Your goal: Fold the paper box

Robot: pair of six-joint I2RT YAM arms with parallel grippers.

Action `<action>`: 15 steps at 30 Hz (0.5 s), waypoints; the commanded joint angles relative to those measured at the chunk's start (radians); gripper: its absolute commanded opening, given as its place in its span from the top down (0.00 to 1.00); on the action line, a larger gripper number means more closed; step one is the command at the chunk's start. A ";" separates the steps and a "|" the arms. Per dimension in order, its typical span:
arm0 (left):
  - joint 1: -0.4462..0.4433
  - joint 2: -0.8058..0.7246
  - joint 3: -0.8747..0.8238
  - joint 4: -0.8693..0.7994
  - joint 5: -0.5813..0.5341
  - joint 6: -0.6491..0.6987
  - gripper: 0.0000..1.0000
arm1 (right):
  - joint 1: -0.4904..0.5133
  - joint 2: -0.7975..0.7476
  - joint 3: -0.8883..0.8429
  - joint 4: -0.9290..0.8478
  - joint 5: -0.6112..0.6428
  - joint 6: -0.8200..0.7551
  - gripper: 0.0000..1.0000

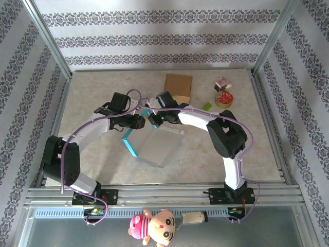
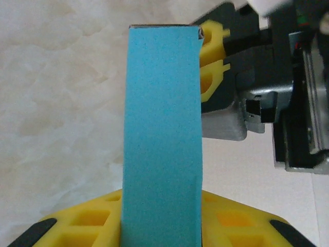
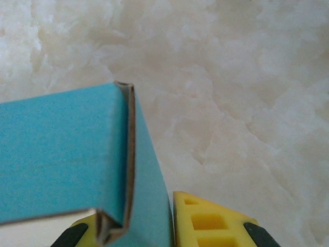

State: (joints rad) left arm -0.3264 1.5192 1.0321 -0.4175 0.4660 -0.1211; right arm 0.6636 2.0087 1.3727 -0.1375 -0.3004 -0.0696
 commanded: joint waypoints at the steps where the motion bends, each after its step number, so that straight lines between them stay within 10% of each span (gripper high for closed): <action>1: -0.017 -0.005 0.001 0.012 0.044 0.003 0.68 | -0.004 -0.059 -0.037 0.044 -0.014 0.008 1.00; 6: -0.017 -0.006 0.003 0.025 0.046 -0.009 0.68 | 0.000 -0.037 -0.043 0.061 -0.025 -0.001 0.99; 15: -0.017 -0.012 0.005 0.002 0.022 0.013 0.68 | -0.015 -0.143 -0.101 0.070 -0.129 -0.011 0.71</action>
State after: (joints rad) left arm -0.3279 1.5196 1.0321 -0.4179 0.4824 -0.1204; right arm 0.6605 1.9339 1.2907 -0.0921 -0.3569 -0.0776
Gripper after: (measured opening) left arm 0.324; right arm 0.288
